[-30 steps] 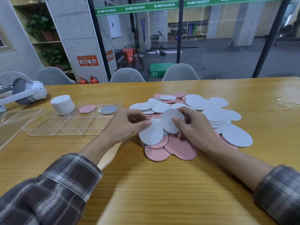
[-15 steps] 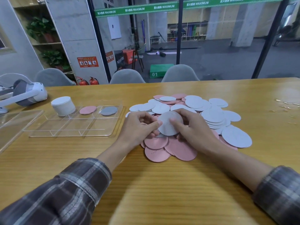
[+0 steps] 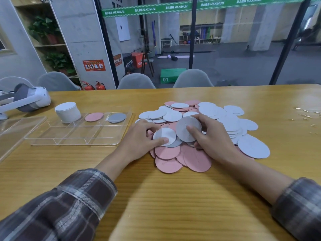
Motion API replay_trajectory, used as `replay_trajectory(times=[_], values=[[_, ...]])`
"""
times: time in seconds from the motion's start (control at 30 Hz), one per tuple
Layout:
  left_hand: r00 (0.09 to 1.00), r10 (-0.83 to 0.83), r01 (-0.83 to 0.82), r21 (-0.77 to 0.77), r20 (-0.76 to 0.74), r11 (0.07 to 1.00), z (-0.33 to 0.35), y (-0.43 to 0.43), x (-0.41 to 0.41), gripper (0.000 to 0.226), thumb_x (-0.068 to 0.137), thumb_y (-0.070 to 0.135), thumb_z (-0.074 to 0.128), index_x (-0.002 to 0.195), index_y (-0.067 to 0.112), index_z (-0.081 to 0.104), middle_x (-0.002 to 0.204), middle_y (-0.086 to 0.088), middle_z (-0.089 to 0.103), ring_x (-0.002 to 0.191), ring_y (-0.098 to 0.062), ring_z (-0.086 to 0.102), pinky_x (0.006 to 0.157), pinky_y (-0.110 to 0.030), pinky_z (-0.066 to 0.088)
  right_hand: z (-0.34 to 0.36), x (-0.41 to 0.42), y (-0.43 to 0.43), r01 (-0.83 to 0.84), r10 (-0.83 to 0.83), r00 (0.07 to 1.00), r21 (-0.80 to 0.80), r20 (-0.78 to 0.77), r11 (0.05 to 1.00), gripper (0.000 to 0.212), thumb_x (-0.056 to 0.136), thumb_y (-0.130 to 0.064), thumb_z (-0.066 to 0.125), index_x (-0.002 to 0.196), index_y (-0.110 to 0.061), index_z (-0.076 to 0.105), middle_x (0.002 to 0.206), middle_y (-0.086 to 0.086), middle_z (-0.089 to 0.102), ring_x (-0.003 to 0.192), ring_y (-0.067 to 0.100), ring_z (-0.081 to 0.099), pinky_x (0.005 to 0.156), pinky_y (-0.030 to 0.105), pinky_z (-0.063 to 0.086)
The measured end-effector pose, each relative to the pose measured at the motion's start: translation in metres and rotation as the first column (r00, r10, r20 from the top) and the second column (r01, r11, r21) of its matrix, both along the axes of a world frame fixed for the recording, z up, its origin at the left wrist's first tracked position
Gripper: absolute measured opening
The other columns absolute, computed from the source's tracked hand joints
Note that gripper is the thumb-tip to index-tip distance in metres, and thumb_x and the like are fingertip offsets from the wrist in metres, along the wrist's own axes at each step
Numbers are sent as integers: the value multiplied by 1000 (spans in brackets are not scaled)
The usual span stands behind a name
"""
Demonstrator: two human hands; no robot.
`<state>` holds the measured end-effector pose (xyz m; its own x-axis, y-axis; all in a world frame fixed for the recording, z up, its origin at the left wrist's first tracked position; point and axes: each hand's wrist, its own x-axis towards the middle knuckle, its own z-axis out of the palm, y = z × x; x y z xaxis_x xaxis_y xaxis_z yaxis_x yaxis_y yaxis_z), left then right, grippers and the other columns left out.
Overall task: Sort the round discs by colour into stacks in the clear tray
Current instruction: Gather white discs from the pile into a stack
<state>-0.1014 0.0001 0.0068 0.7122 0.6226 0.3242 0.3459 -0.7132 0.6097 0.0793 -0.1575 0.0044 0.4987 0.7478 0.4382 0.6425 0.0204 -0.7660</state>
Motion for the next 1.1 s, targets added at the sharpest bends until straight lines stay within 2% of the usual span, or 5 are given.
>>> replay_trajectory(times=[0.23, 0.43, 0.63, 0.9, 1.1], values=[[985, -38, 76, -228, 166, 971, 4, 9, -2, 13, 82, 22, 88, 90, 22, 78, 88, -1, 76, 76, -17, 68, 75, -28, 58, 0, 1, 0, -1, 1, 999, -7, -38, 1000, 13, 101, -18, 60, 111, -25, 64, 92, -3, 68, 50, 17, 67, 53, 41, 60], [955, -41, 164, -404, 295, 900, 7, -9, 7, 9, 88, 8, 81, 93, 4, 74, 78, -8, 71, 61, -19, 64, 59, -29, 55, -1, 1, 2, -19, 19, 1000, -33, -9, 999, 15, 106, -20, 51, 110, -22, 65, 82, -6, 65, 59, 15, 65, 54, 39, 58], [939, 14, 134, -403, 343, 905, 2, -19, 20, 10, 87, 9, 83, 88, 5, 73, 76, -12, 74, 65, -26, 74, 67, -36, 64, 2, 0, 0, -74, 69, 987, -33, -147, 997, 23, 108, -27, 45, 108, -20, 67, 75, -1, 64, 54, 16, 62, 54, 40, 56], [936, 51, 88, -371, 348, 924, 0, -28, 28, 14, 85, 14, 85, 88, 6, 74, 76, -9, 75, 68, -24, 77, 70, -37, 66, 4, 1, -4, -99, 100, 995, -68, 1, 993, 20, 99, -19, 62, 119, -17, 65, 100, 0, 71, 55, 18, 68, 58, 38, 60], [953, -39, 63, -73, 300, 995, 0, -34, 37, 9, 85, 22, 85, 80, 20, 77, 75, 17, 74, 65, -4, 62, 64, -12, 44, 11, 20, -14, -15, 28, 984, -74, 177, 997, 23, 97, -19, 64, 120, -23, 66, 105, -14, 69, 96, 5, 60, 83, 13, 44]])
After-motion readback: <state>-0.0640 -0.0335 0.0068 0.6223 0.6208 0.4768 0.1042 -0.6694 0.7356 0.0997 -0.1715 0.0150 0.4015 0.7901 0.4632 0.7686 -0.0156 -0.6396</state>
